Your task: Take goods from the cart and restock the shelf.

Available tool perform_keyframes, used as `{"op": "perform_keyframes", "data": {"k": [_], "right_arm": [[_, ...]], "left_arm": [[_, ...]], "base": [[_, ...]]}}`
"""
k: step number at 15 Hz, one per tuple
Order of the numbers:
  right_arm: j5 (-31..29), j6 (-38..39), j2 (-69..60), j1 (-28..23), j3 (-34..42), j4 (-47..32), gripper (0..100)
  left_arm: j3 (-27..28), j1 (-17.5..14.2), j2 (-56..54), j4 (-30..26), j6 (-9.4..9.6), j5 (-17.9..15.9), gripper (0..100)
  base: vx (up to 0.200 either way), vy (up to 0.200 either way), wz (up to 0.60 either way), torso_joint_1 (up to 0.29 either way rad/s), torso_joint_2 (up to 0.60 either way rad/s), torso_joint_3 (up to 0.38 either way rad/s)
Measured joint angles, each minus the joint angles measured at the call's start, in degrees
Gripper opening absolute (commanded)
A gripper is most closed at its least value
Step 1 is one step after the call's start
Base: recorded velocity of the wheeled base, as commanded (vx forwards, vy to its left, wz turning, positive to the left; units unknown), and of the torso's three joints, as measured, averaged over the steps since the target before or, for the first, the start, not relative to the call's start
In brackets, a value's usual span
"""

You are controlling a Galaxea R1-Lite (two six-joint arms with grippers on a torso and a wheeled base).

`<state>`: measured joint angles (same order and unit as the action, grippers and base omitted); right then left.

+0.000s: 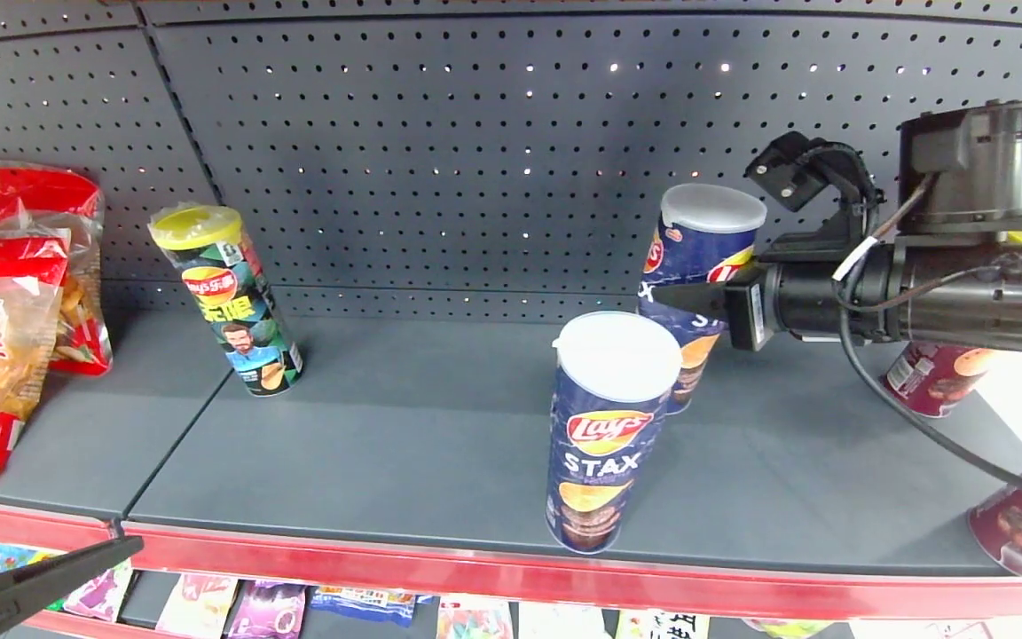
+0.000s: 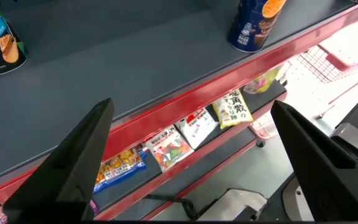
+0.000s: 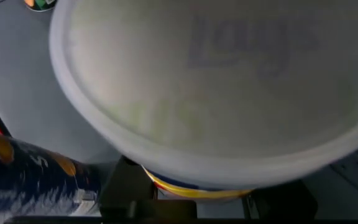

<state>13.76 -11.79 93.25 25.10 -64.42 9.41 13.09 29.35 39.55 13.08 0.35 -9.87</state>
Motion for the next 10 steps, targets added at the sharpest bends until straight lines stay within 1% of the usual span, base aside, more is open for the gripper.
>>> {"op": "perform_keyframes", "data": {"k": [4, 10], "right_arm": [[-0.1, 0.2, 3.6, 2.0, -2.3, 0.1, 0], [0.0, 0.2, 6.1, 2.5, -3.4, 0.2, 0]], "left_arm": [[0.0, 0.0, 0.0, 0.0, -0.02, 0.6, 100], [1.0, 0.0, -0.1, 0.0, 0.02, 0.8, 100]], "base": [[0.0, 0.0, 0.0, 0.0, 0.0, 0.0], [0.0, 0.0, 0.0, 0.0, 0.0, 0.0]]}}
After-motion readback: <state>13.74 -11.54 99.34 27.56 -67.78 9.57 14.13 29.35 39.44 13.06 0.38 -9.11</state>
